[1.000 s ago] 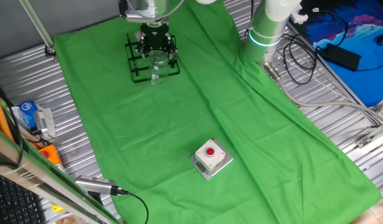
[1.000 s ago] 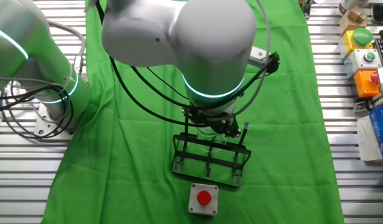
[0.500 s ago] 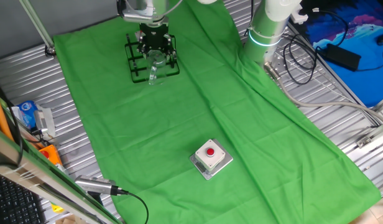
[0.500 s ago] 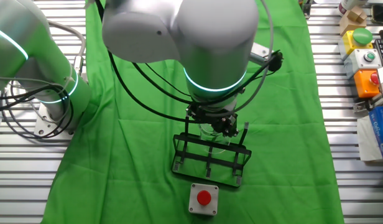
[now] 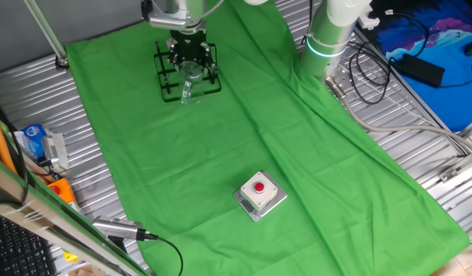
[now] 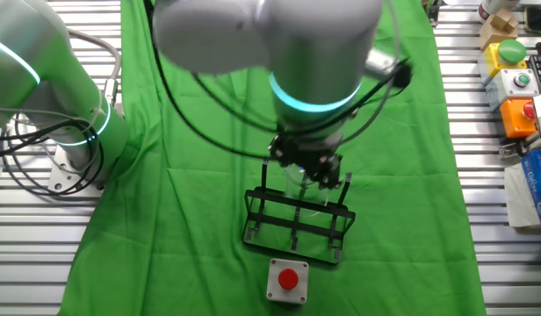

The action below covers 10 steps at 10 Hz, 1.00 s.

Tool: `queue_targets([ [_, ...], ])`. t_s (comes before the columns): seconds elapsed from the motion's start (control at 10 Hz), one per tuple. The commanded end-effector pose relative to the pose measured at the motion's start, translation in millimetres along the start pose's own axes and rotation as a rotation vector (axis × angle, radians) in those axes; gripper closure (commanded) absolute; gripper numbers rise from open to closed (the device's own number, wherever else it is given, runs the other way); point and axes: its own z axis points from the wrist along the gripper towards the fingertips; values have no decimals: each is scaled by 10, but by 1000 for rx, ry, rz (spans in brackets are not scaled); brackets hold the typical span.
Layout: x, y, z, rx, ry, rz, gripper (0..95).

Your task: Take the cup off the cup rack

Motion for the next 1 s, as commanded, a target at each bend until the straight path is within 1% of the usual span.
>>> queue_targets([
  [0.1,-53,-39,-249,-6,16,29,950],
  [0.2,-80,-62,-394,-7,20,47,950],
  [0.3,-111,-81,-560,-17,28,63,950],
  [0.4,-130,-88,-649,-22,31,68,950],
  [0.5,-184,-90,-823,-32,40,87,950],
  [0.6,-214,-92,-897,-34,43,96,950],
  [0.7,-280,-132,-1040,-36,47,101,950],
  [0.9,-385,-177,-1150,-46,46,119,950],
  [1.0,-511,-199,-1211,-47,42,144,950],
])
